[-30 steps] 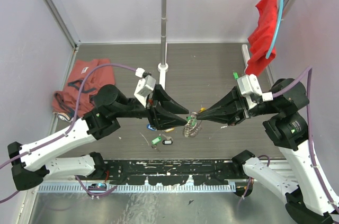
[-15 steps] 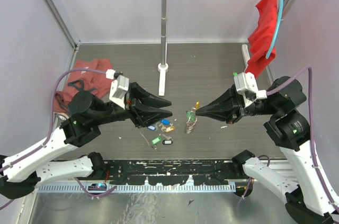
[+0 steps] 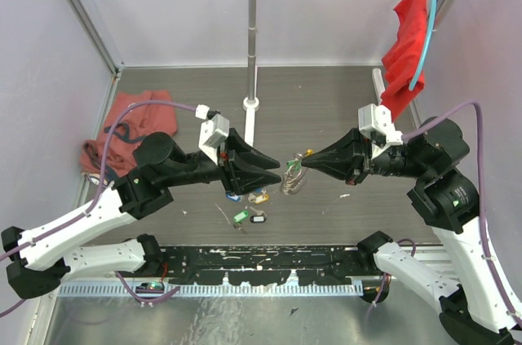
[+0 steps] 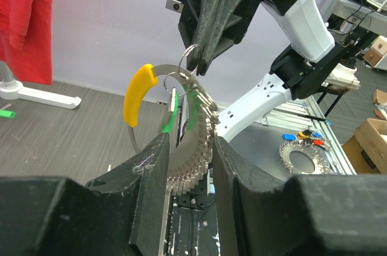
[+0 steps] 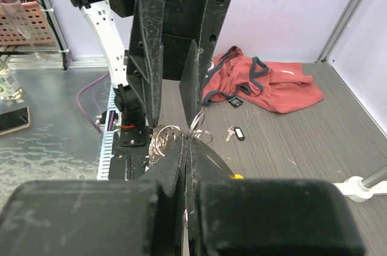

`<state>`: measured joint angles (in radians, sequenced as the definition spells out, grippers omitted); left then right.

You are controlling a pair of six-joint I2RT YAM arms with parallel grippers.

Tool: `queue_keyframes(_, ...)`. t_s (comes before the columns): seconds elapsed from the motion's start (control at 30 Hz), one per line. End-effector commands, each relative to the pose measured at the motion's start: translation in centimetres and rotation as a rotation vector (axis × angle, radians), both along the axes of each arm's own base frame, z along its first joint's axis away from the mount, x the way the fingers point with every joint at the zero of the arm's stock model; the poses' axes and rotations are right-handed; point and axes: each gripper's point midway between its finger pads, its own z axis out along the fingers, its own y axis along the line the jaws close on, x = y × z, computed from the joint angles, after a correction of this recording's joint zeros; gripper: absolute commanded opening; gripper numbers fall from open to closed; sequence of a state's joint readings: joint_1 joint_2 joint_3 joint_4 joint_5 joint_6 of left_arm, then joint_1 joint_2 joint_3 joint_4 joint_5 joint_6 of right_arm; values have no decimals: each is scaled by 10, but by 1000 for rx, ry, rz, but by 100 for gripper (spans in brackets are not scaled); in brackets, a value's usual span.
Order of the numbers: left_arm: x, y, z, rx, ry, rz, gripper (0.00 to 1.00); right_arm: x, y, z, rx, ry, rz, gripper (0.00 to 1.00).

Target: Put the keys on the keyring

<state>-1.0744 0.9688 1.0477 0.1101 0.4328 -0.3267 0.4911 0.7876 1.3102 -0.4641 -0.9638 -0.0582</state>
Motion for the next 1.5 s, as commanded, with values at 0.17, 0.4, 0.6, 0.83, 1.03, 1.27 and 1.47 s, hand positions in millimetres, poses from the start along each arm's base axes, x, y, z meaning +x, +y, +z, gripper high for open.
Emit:
queue_keyframes(0.17,-9,9,32,-79,-42,-19,47,11,-6,16,23,-59,-92,1)
queue_keyframes(0.4,2,1,27,-59,-24,21,68,22,-9,22,61,-38,-163,1)
queue_keyframes(0.6,10,-10,21,-37,-35,44,77,23,-8,23,67,-33,-165,1)
queue_keyframes(0.83,25,-19,10,-2,-38,97,77,20,-6,24,75,-30,-145,1)
queue_keyframes(1.03,29,-26,4,15,-43,102,70,19,-5,25,83,-27,-136,1)
queue_keyframes(1.27,28,-27,5,12,-51,98,47,19,-4,24,88,-20,-131,1)
queue_keyframes(1.47,28,-27,7,6,-52,99,31,20,-3,23,99,-7,-127,1)
